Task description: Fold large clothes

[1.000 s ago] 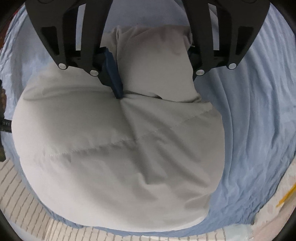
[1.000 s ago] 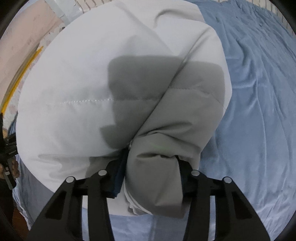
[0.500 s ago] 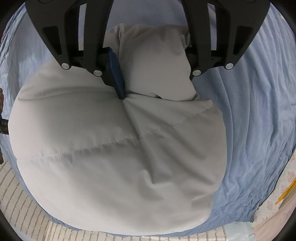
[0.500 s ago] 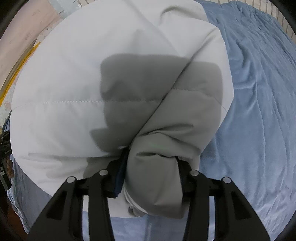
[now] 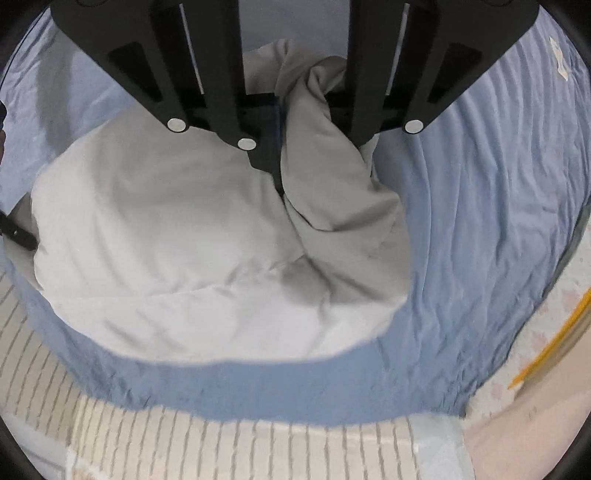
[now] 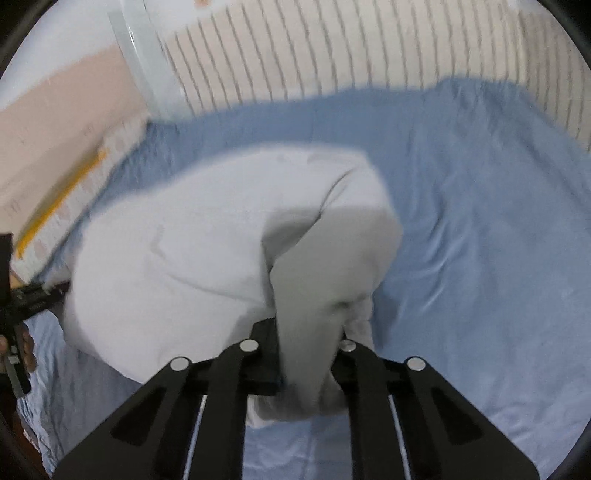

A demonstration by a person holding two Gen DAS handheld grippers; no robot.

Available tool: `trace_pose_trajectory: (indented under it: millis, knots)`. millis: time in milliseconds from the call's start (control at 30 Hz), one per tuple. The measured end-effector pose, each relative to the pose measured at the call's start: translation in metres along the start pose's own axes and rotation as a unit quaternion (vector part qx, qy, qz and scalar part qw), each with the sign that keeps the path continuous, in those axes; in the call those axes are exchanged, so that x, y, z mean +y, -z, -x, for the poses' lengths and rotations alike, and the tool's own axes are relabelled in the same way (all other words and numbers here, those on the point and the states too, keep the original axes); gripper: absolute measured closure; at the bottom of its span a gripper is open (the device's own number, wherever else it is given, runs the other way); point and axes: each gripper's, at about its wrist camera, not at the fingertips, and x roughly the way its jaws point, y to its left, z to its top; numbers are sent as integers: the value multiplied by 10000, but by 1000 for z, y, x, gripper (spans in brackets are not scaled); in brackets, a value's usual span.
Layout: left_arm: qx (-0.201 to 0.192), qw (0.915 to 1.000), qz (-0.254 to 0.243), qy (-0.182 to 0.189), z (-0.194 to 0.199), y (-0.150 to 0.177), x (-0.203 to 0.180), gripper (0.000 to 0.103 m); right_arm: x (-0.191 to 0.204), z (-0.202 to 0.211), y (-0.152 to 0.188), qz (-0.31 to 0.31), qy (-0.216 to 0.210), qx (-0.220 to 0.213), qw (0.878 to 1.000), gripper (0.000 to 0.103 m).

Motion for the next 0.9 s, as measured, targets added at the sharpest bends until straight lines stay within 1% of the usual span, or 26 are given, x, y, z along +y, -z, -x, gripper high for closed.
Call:
trace_pose_trajectory:
  millis: [67,100,133,167,200,233,300,333,367,400,433,533,567,633,667,700,733,767,800,833,867,900]
  knots:
    - [-218,9996,-172,66,27,4,-25,96,-5,39,-8,84,95,-276,9995,92]
    - [-331,9989,-301,117,42,10,-39,96,-7,54,-4,115,155,-363,9992,93]
    - [-400,9984,-365,165,49,13,-48,96,-10,76,3,154,249,-488,9984,93]
    - [-464,9976,-436,255,58,21,-56,96,-15,98,15,182,347,-584,9975,93]
    - [-531,9965,-504,390,68,33,-73,96,-22,111,19,181,412,-635,9970,93]
    - [-561,9959,-519,490,73,43,-82,96,-32,129,31,133,499,-676,9964,93]
    - [-556,9933,-500,884,86,74,-101,96,-46,155,55,-18,626,-675,9957,92]
    - [-540,9925,-506,968,86,86,-102,95,-60,168,74,-91,714,-612,9955,92]
    - [-483,9919,-540,1044,90,106,-115,95,-78,177,94,-188,789,-454,9957,92]
    - [-353,9916,-583,1103,88,128,-120,95,-91,177,112,-283,827,-270,9958,92]
    - [-221,9914,-606,1137,84,139,-121,94,-108,177,126,-362,817,-139,9959,91]
    - [210,9905,-574,1229,68,177,-121,91,-138,160,179,-686,543,394,9954,89]
    - [298,9896,-521,1304,68,187,-115,90,-141,153,190,-721,508,488,9949,88]
    - [327,9884,-409,1428,63,197,-109,86,-146,141,198,-828,463,578,9938,83]
    - [315,9882,-374,1453,65,201,-107,81,-147,139,201,-895,421,590,9933,81]
    - [303,9883,-343,1458,66,201,-102,79,-149,139,200,-949,393,583,9930,78]
    - [281,9879,-278,1501,66,196,-109,74,-148,141,203,-969,379,598,9928,75]
    - [250,9873,-212,1553,70,196,-108,63,-149,141,203,-996,320,627,9925,69]
    - [187,9872,-145,1579,74,196,-110,55,-151,144,202,-998,262,637,9926,67]
    - [106,9874,-102,1579,80,193,-101,36,-152,146,202,-992,241,665,9925,67]
    - [-4,9877,-67,1560,84,189,-94,25,-151,146,202,-990,242,703,9923,66]
    - [-71,9878,-55,1553,86,193,-96,23,-156,150,212,-993,232,729,9921,65]
